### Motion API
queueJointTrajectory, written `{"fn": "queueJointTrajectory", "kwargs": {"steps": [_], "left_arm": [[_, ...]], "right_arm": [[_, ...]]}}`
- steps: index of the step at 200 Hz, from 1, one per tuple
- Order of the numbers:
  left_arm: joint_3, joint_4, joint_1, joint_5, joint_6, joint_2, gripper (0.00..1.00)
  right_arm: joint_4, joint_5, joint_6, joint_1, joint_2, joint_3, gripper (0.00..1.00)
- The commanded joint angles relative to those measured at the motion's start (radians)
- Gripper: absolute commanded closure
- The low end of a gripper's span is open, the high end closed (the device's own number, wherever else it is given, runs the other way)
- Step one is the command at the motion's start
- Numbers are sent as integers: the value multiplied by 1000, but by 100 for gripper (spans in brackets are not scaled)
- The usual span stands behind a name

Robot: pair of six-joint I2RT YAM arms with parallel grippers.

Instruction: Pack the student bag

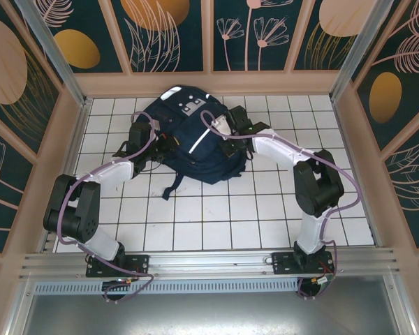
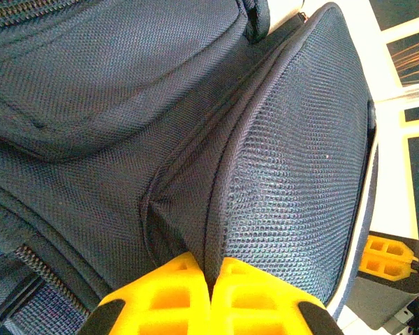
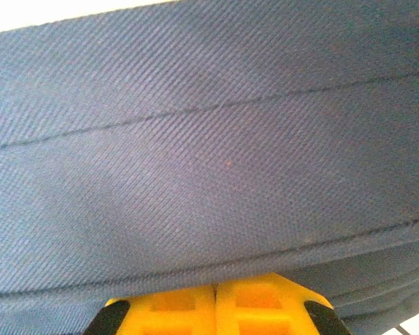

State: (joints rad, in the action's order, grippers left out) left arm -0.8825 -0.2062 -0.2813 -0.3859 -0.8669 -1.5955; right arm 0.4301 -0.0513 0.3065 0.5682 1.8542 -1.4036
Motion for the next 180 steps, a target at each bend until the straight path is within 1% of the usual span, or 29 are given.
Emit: {"fn": "queueJointTrajectory", "kwargs": {"steps": [1,26,48,58,87,96,105,117,125,138,151,164,180], "left_arm": [[-37,22,18,67,40,-23,100],[-68,27,18,71,45,-42,100],[-84,31,18,67,53,-64,100],[-125,32,18,63,58,-76,100],[-174,43,18,52,66,-107,100],[-183,50,18,66,65,-101,91],[-184,60,18,85,60,-89,77],[-174,94,18,124,38,-54,52],[-158,121,18,160,22,-24,44],[-103,129,18,208,-8,46,36],[-23,115,18,216,-42,117,33],[43,99,18,172,-86,178,32],[144,-4,14,55,-204,238,33]], "right_arm": [[12,11,-33,39,-96,72,100],[-7,16,-98,92,-215,169,100],[-21,-10,-162,156,-311,240,100],[-36,-14,-191,189,-348,270,100],[-108,-47,-293,251,-413,329,100],[-144,-46,-334,258,-418,337,100],[-181,-46,-379,259,-416,345,100],[-230,-42,-448,261,-404,350,100],[-260,-45,-486,264,-395,354,100],[-298,-31,-529,273,-378,359,100],[-324,-26,-549,275,-362,362,100],[-337,-25,-561,277,-345,356,100],[-329,-22,-563,279,-324,337,100]]}}
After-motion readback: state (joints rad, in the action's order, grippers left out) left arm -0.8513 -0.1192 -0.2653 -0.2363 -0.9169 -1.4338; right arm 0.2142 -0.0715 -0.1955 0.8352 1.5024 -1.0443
